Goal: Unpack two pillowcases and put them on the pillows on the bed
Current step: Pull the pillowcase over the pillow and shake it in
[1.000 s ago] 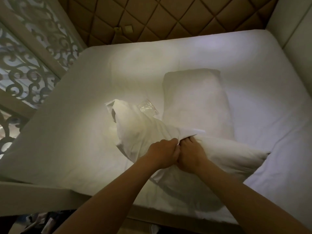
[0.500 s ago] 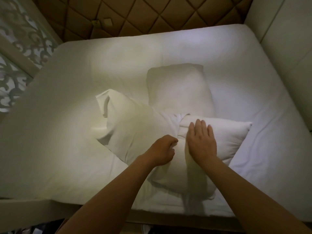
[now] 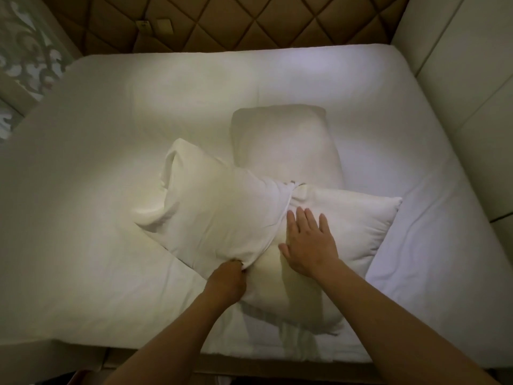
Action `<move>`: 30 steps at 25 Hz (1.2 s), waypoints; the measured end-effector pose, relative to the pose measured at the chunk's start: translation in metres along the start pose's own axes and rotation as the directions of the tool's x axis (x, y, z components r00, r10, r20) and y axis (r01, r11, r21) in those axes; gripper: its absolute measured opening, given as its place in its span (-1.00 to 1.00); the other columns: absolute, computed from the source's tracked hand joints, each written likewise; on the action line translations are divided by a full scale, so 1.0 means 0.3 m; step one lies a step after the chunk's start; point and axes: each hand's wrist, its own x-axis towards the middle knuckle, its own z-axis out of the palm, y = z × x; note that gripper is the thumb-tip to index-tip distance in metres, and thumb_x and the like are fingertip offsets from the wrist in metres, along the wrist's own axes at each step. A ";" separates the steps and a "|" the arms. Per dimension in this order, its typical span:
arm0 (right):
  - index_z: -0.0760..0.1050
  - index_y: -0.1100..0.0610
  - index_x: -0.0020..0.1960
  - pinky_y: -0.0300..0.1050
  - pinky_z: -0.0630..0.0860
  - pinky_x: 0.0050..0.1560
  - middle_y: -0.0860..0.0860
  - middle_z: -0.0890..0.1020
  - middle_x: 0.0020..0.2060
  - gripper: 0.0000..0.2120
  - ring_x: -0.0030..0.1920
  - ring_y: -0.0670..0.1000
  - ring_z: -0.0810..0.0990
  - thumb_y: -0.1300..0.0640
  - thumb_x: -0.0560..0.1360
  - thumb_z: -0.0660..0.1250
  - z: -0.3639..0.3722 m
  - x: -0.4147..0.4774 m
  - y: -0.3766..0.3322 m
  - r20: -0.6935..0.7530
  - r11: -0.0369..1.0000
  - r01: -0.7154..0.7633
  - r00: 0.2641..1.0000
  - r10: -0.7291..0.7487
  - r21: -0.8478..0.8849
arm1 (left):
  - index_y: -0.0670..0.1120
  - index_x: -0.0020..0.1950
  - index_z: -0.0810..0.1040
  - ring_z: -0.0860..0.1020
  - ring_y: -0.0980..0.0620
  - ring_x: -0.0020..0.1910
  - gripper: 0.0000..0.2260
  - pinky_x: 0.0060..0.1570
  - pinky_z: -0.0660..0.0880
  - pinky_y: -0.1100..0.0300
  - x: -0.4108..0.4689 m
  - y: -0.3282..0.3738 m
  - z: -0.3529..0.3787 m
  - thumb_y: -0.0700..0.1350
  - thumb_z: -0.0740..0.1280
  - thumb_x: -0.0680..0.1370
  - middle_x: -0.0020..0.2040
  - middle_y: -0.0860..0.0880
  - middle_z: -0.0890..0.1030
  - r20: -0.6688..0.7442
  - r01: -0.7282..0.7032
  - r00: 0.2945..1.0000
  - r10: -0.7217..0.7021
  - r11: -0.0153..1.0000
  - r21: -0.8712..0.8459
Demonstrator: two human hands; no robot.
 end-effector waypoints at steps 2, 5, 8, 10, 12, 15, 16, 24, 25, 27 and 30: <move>0.32 0.26 0.40 0.25 0.32 0.33 0.29 0.41 0.33 -0.50 0.35 0.31 0.39 -0.02 0.58 0.15 -0.010 -0.022 0.006 -0.149 1.000 0.022 0.989 -0.018 0.022 | -0.18 0.18 0.49 0.53 -0.14 0.14 -0.74 0.08 0.41 0.12 -0.010 0.051 -0.060 -0.04 0.15 0.64 0.18 -0.15 0.57 -0.034 -0.052 0.998 0.052 0.999 -0.016; 0.43 0.14 -0.21 -0.04 0.41 -0.25 0.10 0.46 -0.30 -0.91 -0.30 0.07 0.37 0.19 0.41 0.34 0.010 -0.143 -0.002 -0.354 0.975 0.198 0.923 -0.152 0.099 | -0.16 -0.08 0.46 0.56 -0.13 -0.01 -0.76 -0.02 0.46 0.10 -0.041 0.156 -0.169 -0.01 0.17 0.63 -0.02 -0.16 0.59 -0.045 -0.121 0.992 0.119 0.991 -0.060; 0.50 0.13 -0.11 0.02 0.48 -0.18 0.12 0.53 -0.22 -0.71 -0.23 0.13 0.44 -0.11 0.41 0.31 0.084 -0.280 -0.011 -0.282 0.959 0.265 0.932 -0.228 0.102 | -0.20 -0.25 0.48 0.64 -0.10 -0.27 -0.71 -0.10 0.60 -0.02 -0.039 0.291 -0.305 -0.02 0.19 0.53 -0.30 -0.15 0.64 -0.074 -0.058 0.997 0.033 0.927 -0.369; 0.49 0.18 0.26 0.26 0.51 0.08 0.26 0.56 0.14 -0.34 0.10 0.30 0.53 -0.29 0.37 0.28 0.112 -0.309 0.017 -0.199 0.977 0.211 0.959 -0.201 0.029 | -0.22 -0.25 0.52 0.66 -0.15 -0.33 -0.70 -0.12 0.64 -0.09 -0.015 0.381 -0.406 -0.06 0.18 0.54 -0.35 -0.20 0.64 -0.117 -0.030 0.992 -0.048 0.814 -0.580; 0.30 0.15 0.50 0.44 0.35 0.26 0.32 0.39 0.40 -0.17 0.36 0.42 0.38 -0.29 0.38 0.36 0.116 -0.284 0.061 -0.249 0.996 0.084 0.965 -0.087 -0.021 | -0.27 -0.23 0.50 0.63 -0.17 -0.41 -0.72 -0.17 0.65 -0.13 0.004 0.458 -0.502 -0.15 0.16 0.59 -0.38 -0.22 0.60 -0.117 -0.009 0.985 -0.124 0.644 -0.765; 0.27 0.12 0.52 0.42 0.40 0.18 0.34 0.42 0.36 -0.30 0.26 0.48 0.44 -0.12 0.45 0.30 0.038 -0.213 0.104 -0.205 0.998 -0.058 0.977 0.053 -0.019 | -0.26 -0.23 0.47 0.56 -0.14 -0.46 -0.76 -0.22 0.65 -0.12 0.033 0.527 -0.579 -0.19 0.15 0.58 -0.38 -0.22 0.53 -0.135 -0.018 0.979 -0.152 0.598 -0.802; 0.38 0.14 0.44 0.32 0.51 0.03 0.33 0.53 0.23 -0.37 0.10 0.44 0.55 -0.06 0.43 0.38 0.009 -0.183 0.116 -0.178 0.998 -0.059 0.982 0.055 -0.018 | -0.23 -0.24 0.46 0.56 -0.14 -0.45 -0.76 -0.21 0.65 -0.12 0.042 0.540 -0.577 -0.18 0.15 0.58 -0.38 -0.21 0.52 -0.144 -0.022 0.979 -0.145 0.625 -0.780; 0.54 0.12 -0.02 -0.06 0.31 -0.17 0.09 0.64 -0.16 -0.91 -0.14 0.17 0.59 0.22 0.49 0.31 -0.335 -0.010 0.146 -0.331 0.995 -0.044 0.941 0.070 0.086 | -0.04 -0.16 0.45 0.53 0.01 -0.29 -0.78 -0.25 0.52 0.17 -0.028 0.407 -0.346 0.11 0.31 0.50 -0.26 -0.02 0.53 -0.268 -0.112 0.956 0.119 0.993 0.041; 0.52 0.10 0.02 -0.04 0.30 -0.13 0.07 0.63 -0.11 -0.86 -0.08 0.16 0.58 0.23 0.52 0.23 -0.363 0.010 0.139 -0.351 0.995 -0.047 0.934 0.074 0.086 | -0.04 -0.11 0.48 0.53 0.02 -0.29 -0.70 -0.26 0.50 0.17 -0.048 0.381 -0.312 0.20 0.30 0.46 -0.24 0.00 0.53 -0.263 -0.053 0.961 0.083 0.992 0.118; 0.51 0.08 0.06 -0.03 0.31 -0.09 0.06 0.63 -0.06 -0.82 -0.03 0.15 0.57 0.23 0.55 0.17 -0.408 0.042 0.133 -0.348 0.996 -0.056 0.934 0.078 0.074 | -0.04 -0.02 0.51 0.51 0.03 -0.26 -0.66 -0.24 0.43 0.18 -0.048 0.352 -0.271 0.22 0.27 0.49 -0.20 0.03 0.51 -0.268 0.044 0.963 0.002 0.986 0.164; 0.53 0.12 0.03 -0.04 0.29 -0.12 0.09 0.62 -0.12 -0.84 -0.10 0.18 0.58 0.26 0.50 0.23 -0.409 0.070 0.130 -0.366 0.994 -0.071 0.926 0.095 0.077 | -0.10 0.05 0.55 0.54 -0.03 -0.19 -0.78 -0.18 0.40 0.17 -0.002 0.328 -0.294 0.03 0.26 0.58 -0.11 -0.05 0.60 -0.292 0.131 0.948 -0.128 0.991 -0.011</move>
